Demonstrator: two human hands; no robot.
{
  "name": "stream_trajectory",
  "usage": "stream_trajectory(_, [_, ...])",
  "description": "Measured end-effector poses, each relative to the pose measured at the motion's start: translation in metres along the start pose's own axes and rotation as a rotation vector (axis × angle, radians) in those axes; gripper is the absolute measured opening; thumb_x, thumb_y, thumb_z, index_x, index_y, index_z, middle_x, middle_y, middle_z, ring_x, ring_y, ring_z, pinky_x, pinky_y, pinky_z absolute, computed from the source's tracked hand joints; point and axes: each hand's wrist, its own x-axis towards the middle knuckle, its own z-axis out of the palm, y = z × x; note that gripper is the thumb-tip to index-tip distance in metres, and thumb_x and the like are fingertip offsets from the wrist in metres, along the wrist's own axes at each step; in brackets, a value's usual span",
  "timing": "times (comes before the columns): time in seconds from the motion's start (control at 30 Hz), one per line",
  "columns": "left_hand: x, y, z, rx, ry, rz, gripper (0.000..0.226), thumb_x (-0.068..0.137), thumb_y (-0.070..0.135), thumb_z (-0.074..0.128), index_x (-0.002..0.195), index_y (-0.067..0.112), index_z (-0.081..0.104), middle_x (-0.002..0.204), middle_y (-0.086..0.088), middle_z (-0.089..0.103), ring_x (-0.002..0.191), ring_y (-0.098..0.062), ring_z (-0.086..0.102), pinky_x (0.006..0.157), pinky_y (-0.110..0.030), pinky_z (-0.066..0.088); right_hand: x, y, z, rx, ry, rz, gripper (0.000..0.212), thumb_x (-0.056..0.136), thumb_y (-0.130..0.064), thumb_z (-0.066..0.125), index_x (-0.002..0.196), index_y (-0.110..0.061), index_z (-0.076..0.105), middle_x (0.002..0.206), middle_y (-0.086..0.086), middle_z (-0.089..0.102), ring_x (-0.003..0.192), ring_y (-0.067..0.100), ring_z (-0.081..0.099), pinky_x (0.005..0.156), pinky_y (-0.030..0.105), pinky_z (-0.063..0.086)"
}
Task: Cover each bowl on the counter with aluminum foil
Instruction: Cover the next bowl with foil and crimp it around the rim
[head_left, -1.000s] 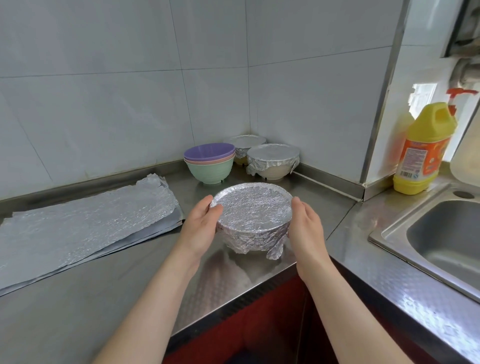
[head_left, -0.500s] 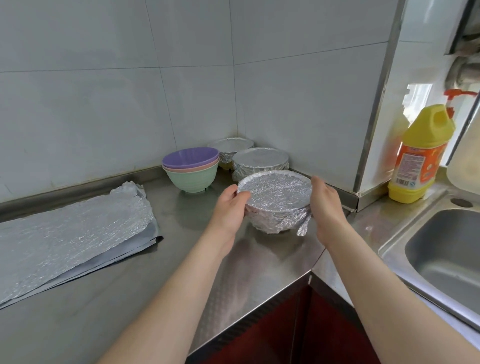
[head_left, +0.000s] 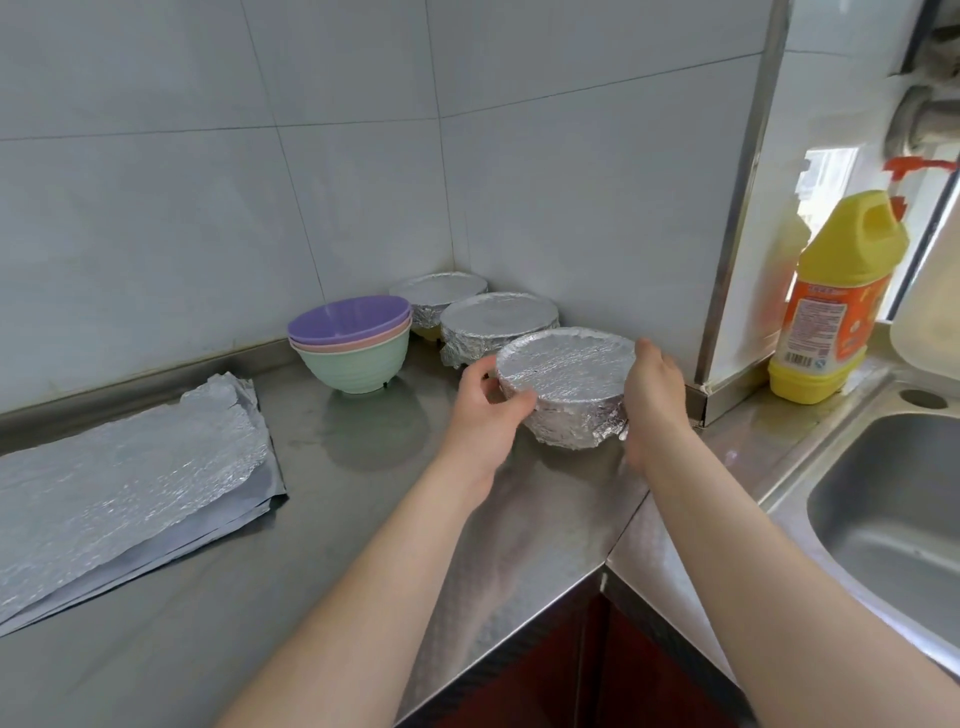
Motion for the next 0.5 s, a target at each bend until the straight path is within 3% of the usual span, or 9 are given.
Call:
stream_trajectory(0.07, [0.002,-0.004,0.004,0.106,0.027,0.010,0.071,0.064,0.032,0.075,0.130,0.030,0.047,0.129,-0.002,0.057,0.120,-0.020,0.056,0.105,-0.042,0.044,0.000,0.003,0.002,0.080,-0.006,0.007,0.049,0.096,-0.038,0.037,0.141,-0.018,0.043,0.140,0.001,0.048,0.123,0.024,0.048,0.106,0.042,0.037])
stream_trajectory(0.17, [0.005,-0.006,0.008,0.185,0.060,0.027,0.082,0.052,0.048,0.076,0.128,0.035,0.048,0.131,0.001,0.055,0.121,-0.017,0.054,0.105,-0.041,0.044,0.000,0.002,0.002,0.085,-0.024,-0.002,0.046,0.102,-0.033,0.034,0.146,-0.020,0.037,0.136,-0.002,0.045,0.117,0.018,0.043,0.097,0.031,0.032])
stream_trajectory(0.23, [0.007,-0.006,0.008,0.199,0.062,0.047,0.072,0.056,0.046,0.078,0.121,0.037,0.049,0.130,0.002,0.055,0.121,-0.016,0.053,0.105,-0.041,0.044,0.005,0.002,0.000,0.040,-0.037,-0.009,0.049,0.103,-0.035,0.031,0.150,-0.022,0.028,0.147,0.001,0.038,0.127,0.022,0.039,0.093,0.031,0.026])
stream_trajectory(0.37, [0.006,-0.013,0.005,0.280,0.038,0.079,0.055,0.058,0.049,0.078,0.106,0.047,0.051,0.127,0.003,0.055,0.119,-0.015,0.054,0.104,-0.040,0.045,0.009,0.001,-0.008,-0.077,0.077,-0.044,0.053,0.096,-0.042,0.034,0.146,-0.027,0.031,0.146,0.007,0.040,0.131,0.032,0.036,0.108,0.047,0.031])
stream_trajectory(0.43, [0.005,-0.014,0.008,0.355,0.047,0.111,0.056,0.061,0.048,0.077,0.111,0.043,0.052,0.127,0.001,0.054,0.117,-0.014,0.054,0.104,-0.039,0.044,0.009,0.001,-0.013,-0.123,0.119,-0.081,0.053,0.093,-0.040,0.039,0.144,-0.026,0.033,0.145,0.009,0.037,0.129,0.033,0.037,0.107,0.048,0.033])
stream_trajectory(0.5, [0.006,-0.014,0.014,0.410,0.064,0.139,0.056,0.073,0.036,0.079,0.122,0.031,0.052,0.128,-0.001,0.051,0.115,-0.014,0.052,0.105,-0.036,0.042,0.008,0.003,-0.016,-0.145,0.120,-0.131,0.050,0.094,-0.035,0.041,0.143,-0.024,0.034,0.146,0.009,0.031,0.125,0.030,0.040,0.103,0.040,0.035])
